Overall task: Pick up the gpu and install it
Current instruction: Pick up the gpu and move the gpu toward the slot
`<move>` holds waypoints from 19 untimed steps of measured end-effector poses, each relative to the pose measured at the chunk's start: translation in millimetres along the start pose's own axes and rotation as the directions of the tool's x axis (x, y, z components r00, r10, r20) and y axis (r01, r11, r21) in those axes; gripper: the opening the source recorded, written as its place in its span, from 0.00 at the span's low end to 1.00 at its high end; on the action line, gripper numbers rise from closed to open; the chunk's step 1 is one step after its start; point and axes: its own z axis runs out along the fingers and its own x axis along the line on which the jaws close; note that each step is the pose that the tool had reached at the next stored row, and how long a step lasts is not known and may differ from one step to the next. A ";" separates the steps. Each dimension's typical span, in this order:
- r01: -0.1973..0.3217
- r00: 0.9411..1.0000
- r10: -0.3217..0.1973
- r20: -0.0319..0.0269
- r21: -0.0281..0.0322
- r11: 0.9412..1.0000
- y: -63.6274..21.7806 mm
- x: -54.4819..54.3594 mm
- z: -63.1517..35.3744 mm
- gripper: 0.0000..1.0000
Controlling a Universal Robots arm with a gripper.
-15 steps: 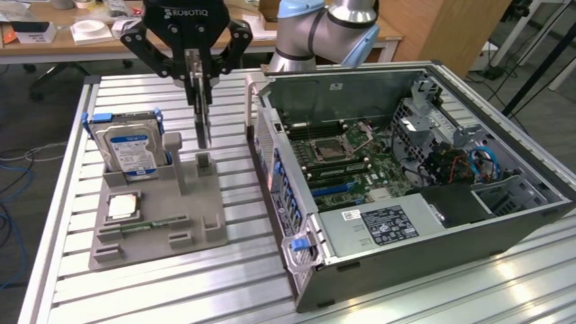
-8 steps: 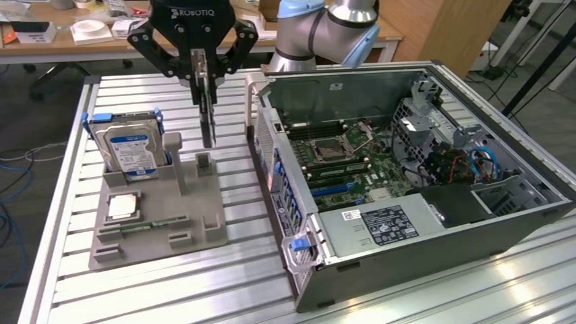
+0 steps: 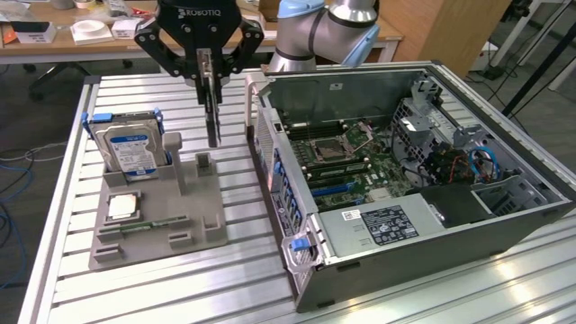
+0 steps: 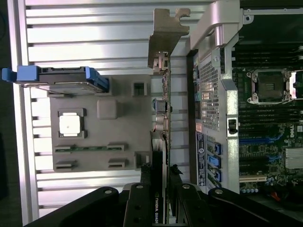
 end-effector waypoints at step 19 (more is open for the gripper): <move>0.000 1.000 0.000 0.000 0.000 1.000 1.1 -16.0 0.4 0.26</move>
